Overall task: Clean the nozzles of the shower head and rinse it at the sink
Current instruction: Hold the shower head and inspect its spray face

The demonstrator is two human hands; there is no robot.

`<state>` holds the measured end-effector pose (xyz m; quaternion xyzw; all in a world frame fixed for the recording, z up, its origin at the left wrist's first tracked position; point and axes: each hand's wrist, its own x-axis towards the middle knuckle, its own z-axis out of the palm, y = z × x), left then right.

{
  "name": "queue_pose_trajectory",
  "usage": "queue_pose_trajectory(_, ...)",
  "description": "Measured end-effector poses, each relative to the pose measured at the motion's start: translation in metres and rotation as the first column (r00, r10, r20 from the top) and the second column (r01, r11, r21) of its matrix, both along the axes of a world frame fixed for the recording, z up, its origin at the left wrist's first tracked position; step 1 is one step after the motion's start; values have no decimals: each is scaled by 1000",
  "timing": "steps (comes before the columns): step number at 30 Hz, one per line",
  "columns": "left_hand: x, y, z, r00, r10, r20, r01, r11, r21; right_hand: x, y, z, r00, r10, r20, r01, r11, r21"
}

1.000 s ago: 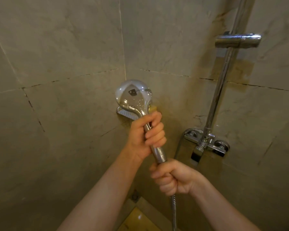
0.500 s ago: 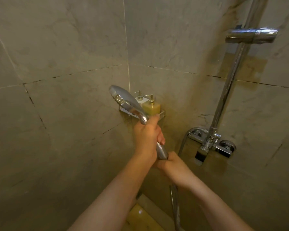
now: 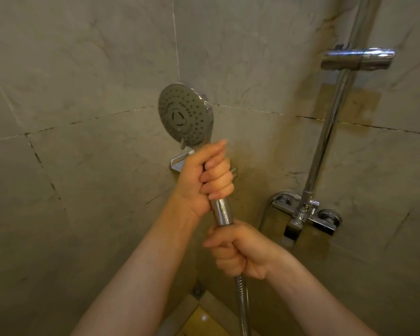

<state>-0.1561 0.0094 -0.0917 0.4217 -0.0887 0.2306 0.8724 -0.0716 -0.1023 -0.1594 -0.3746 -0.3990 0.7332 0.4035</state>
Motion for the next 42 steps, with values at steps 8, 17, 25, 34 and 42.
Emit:
queue_pose_trajectory(8, 16, -13, -21, 602, 701, -383, -747, 664, 41, -8, 10, -17, 752, -497, 432, 463, 866, 191)
queue_pose_trajectory(17, 19, -24, -53, 386, 828, -407, -905, 425, 6, 2, 14, -32, 440, -559, 703, 343, 828, 444)
queue_pose_trajectory(25, -8, -2, -41, 876, 444, -189, -464, 882, -82, 5, 3, -36, 997, 14, 75, -6, 994, -105)
queue_pose_trajectory(34, 3, -1, -40, 927, 261, -269, -281, 959, -39, 5, 6, -46, 999, 37, 2, -36, 992, -121)
queue_pose_trajectory(42, 24, -14, -49, 488, 722, -490, -842, 538, -45, 9, 11, -42, 594, -466, 656, 417, 875, 244)
